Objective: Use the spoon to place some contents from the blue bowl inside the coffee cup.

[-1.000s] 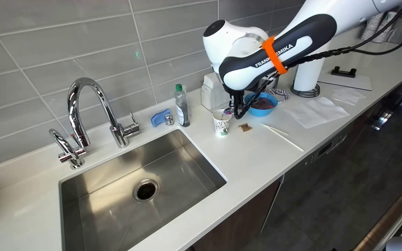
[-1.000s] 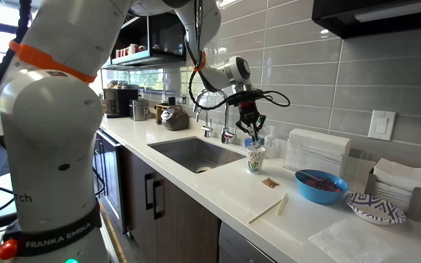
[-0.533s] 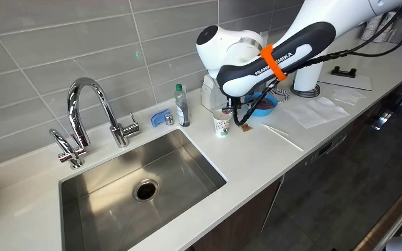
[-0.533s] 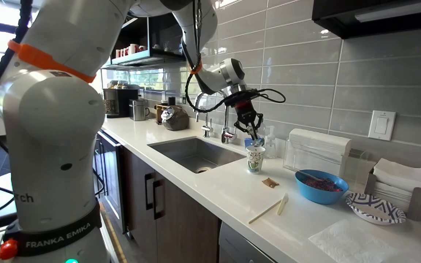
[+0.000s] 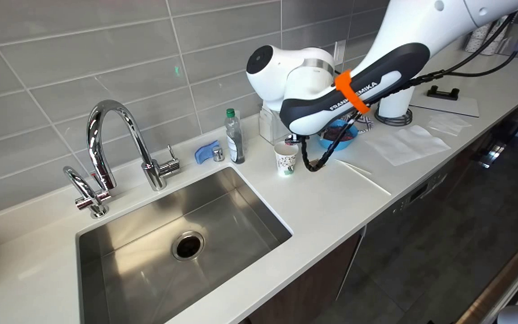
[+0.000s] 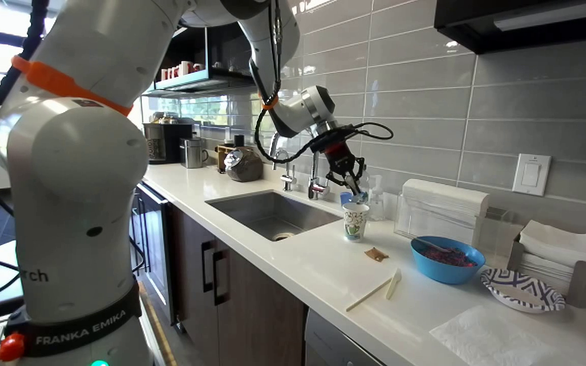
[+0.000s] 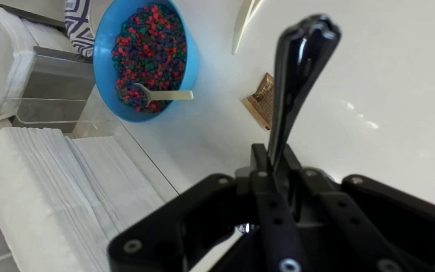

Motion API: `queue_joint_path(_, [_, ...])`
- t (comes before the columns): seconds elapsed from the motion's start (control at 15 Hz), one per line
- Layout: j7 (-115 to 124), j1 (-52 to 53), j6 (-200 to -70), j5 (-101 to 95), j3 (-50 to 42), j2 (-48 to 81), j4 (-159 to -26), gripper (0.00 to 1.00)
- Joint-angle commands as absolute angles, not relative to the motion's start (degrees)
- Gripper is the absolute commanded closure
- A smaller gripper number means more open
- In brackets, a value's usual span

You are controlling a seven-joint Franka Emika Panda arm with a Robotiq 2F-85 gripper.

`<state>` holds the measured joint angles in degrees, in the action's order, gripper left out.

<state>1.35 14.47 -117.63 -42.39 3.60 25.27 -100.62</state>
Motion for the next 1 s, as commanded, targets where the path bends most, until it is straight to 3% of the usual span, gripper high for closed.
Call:
queue_joint_path(0.0, [4.7, 15.6, -116.5, -46.7, 3.3, 25.4, -101.4, 0.97])
queue_joint_path(0.47, [10.4, 17.1, -114.3, -49.1, 4.5, 26.8, -100.8, 0.97])
queue_joint_path(0.93, [7.5, 11.5, -114.1, -30.9, 5.5, 21.8, -99.6, 0.97])
